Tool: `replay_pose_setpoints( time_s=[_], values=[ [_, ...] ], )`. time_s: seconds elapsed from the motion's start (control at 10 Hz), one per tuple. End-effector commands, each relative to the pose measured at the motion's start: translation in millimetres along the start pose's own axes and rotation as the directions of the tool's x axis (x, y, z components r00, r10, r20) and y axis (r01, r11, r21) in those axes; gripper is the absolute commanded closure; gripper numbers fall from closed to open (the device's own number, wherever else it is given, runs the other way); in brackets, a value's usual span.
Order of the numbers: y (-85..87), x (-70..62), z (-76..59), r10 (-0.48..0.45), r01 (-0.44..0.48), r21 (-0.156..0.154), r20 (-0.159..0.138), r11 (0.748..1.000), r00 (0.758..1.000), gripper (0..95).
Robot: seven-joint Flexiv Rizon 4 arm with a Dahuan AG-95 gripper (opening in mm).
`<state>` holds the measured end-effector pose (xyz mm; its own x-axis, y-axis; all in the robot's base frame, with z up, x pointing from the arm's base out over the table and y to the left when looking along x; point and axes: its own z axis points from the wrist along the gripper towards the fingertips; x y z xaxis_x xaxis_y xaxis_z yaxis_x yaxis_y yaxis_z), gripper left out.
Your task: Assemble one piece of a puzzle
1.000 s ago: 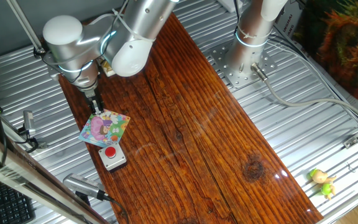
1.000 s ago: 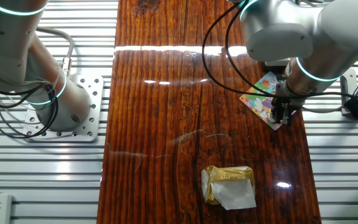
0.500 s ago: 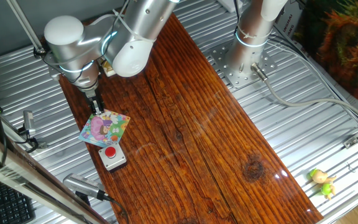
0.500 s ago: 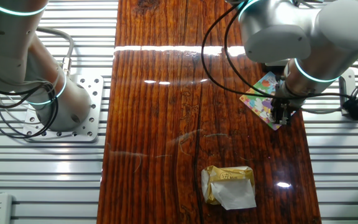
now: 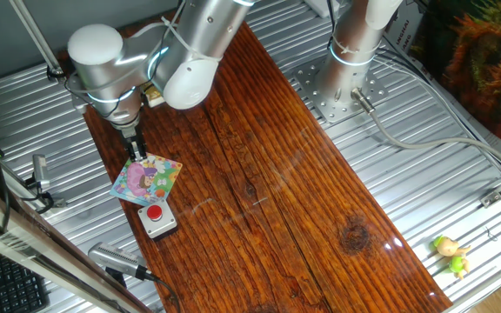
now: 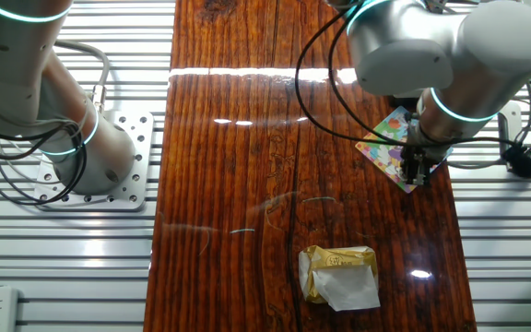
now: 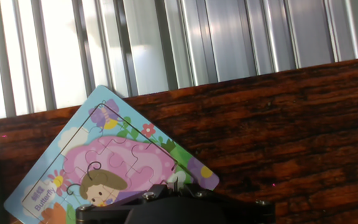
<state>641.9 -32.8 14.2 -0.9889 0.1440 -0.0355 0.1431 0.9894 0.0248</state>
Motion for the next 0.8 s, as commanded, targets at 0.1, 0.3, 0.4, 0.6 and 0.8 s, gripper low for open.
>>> replay_pose_setpoints(
  time_s=[0.1, 0.3, 0.4, 0.6, 0.8],
  values=[
    [-1.3, 0.5, 5.1, 0.002, -0.002, -0.007, 0.006, 1.0, 1.0, 95.0],
    [-2.4, 0.5, 4.5, 0.001, -0.001, -0.009, 0.012, 1.0, 1.0, 95.0],
    [-2.5, -0.1, 3.9, 0.002, -0.002, -0.008, 0.012, 1.0, 1.0, 95.0],
    [-3.5, -0.4, 2.5, -0.003, 0.003, 0.001, 0.001, 1.0, 1.0, 95.0],
    [-2.8, -2.3, 0.3, 0.004, -0.004, -0.013, 0.006, 1.0, 1.0, 95.0]
  ],
)
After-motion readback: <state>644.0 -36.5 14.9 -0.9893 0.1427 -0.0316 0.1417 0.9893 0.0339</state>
